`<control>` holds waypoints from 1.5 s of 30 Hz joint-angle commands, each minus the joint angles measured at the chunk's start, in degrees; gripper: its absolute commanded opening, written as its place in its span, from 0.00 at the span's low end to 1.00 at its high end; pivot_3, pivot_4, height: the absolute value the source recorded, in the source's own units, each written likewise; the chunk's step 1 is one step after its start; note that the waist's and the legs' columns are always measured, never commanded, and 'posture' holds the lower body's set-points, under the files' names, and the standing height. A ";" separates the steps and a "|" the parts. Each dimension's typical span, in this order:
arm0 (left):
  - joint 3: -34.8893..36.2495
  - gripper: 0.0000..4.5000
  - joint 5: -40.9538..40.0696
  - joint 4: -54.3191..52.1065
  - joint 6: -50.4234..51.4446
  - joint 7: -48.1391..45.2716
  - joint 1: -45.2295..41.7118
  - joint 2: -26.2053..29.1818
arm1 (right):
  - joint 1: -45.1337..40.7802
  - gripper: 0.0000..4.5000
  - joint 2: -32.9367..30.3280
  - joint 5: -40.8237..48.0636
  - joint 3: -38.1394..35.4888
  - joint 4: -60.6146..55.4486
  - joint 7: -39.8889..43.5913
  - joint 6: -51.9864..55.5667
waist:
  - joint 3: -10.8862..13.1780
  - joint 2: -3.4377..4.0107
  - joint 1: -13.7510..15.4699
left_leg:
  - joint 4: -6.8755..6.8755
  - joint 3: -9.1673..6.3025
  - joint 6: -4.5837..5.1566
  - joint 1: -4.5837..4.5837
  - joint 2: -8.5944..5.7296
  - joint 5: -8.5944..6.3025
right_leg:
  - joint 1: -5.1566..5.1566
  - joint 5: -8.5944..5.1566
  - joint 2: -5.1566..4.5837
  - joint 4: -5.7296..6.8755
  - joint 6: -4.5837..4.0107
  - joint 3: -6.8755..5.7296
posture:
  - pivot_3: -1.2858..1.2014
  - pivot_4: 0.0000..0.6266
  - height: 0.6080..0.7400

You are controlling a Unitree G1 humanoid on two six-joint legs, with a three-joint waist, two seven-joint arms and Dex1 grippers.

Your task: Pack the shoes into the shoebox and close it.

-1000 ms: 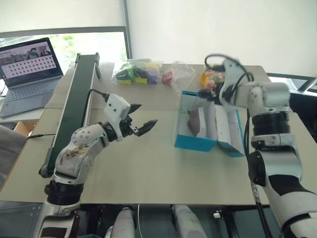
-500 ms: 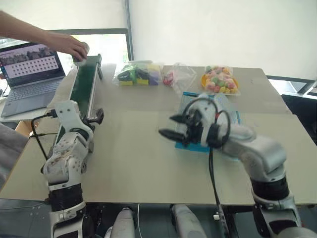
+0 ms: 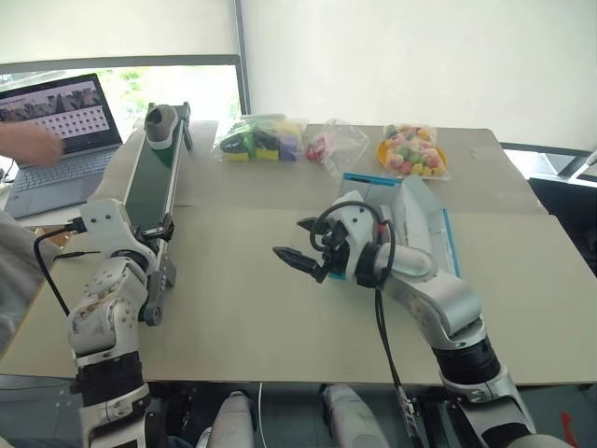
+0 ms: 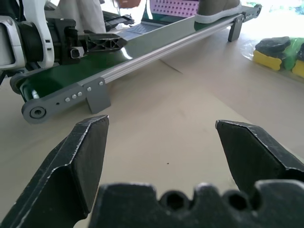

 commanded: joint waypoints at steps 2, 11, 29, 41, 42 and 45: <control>1.90 1.00 -1.04 -2.72 -0.44 0.95 0.34 -0.49 | -0.68 0.95 -0.20 0.98 0.81 -1.69 4.43 -3.15 | 0.00 0.00 0.00 | 0.00 0.00 0.00 0.01 0.00 0.00 | 0.01 -0.03 0.00 0.00 -0.05 0.00 | 0.52 0.24 1.00; 0.75 1.00 0.62 -0.37 1.22 0.69 1.27 0.81 | -2.43 0.95 -0.06 -1.73 1.86 0.84 5.54 -4.44 | 0.00 -0.01 -0.02 | 0.00 0.00 -0.01 0.01 0.00 0.00 | 0.01 -0.02 0.00 0.00 -0.04 0.00 | 0.52 0.24 1.00; 1.16 1.00 2.79 1.08 -0.89 1.31 3.55 0.85 | -0.99 0.95 -2.29 -5.73 5.69 1.78 9.28 -6.84 | -0.01 -0.02 0.01 | -0.02 0.00 -0.02 0.01 0.00 -0.01 | -0.02 -0.03 0.00 0.00 -0.06 -0.01 | 0.52 0.24 1.00; 0.84 1.00 4.57 3.39 -2.68 2.28 3.68 1.00 | -1.36 0.95 -1.31 -5.48 4.48 0.85 8.74 -5.97 | -0.01 -0.02 0.01 | -0.02 0.00 -0.02 0.01 0.00 -0.01 | -0.02 -0.03 0.00 0.00 -0.06 -0.01 | 0.52 0.24 1.00; 0.94 1.00 4.86 3.90 -2.83 2.67 3.71 0.85 | -1.39 0.95 -1.31 -5.52 4.43 0.80 8.68 -5.92 | -0.01 -0.02 0.02 | -0.02 0.00 -0.02 0.01 0.00 -0.01 | -0.02 -0.03 0.00 0.00 -0.06 -0.01 | 0.52 0.24 1.00; 0.53 1.00 5.09 4.74 -2.26 3.05 3.77 0.37 | -1.58 0.95 -1.34 -5.39 4.19 0.46 8.52 -5.57 | -0.01 -0.02 0.01 | -0.02 0.00 -0.03 0.01 0.00 -0.01 | -0.02 -0.03 0.00 0.00 -0.06 -0.01 | 0.52 0.24 1.00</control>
